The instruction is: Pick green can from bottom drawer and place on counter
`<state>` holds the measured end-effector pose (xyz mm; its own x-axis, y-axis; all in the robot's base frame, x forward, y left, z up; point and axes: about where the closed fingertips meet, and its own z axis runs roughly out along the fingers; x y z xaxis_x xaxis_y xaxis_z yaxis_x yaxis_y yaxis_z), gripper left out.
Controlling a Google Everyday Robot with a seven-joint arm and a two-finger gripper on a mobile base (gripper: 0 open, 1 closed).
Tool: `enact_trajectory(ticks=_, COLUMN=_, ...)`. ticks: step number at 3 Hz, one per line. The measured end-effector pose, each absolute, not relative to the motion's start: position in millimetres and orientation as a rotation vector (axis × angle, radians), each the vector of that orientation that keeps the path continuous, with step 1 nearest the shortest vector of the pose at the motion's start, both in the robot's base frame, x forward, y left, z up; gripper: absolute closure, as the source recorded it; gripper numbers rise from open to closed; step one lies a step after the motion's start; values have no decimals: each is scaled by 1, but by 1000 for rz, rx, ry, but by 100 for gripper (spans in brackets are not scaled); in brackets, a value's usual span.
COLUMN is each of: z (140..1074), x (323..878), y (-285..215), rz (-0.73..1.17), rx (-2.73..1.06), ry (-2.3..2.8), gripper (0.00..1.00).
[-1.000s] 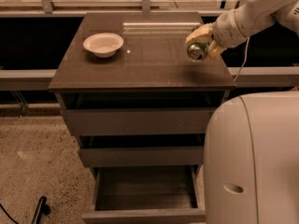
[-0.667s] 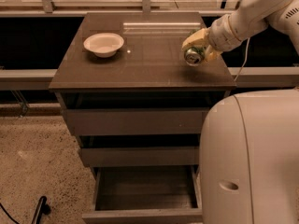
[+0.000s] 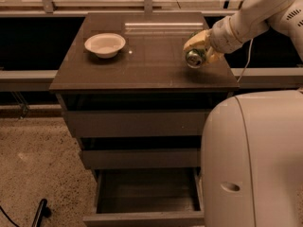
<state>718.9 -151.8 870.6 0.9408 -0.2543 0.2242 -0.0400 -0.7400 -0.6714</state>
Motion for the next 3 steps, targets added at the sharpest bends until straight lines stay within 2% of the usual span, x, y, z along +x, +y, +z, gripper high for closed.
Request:
enact_trajectory(ticks=1, z=868, x=720, y=-149, rz=-388, rx=-2382, ry=204, gripper=11)
enact_trajectory(ticks=2, z=866, x=720, y=-147, rz=-383, rx=-2382, ry=202, gripper=0)
enact_trajectory(ticks=3, z=866, x=720, y=-147, rz=-383, rx=-2382, ry=202, gripper=0)
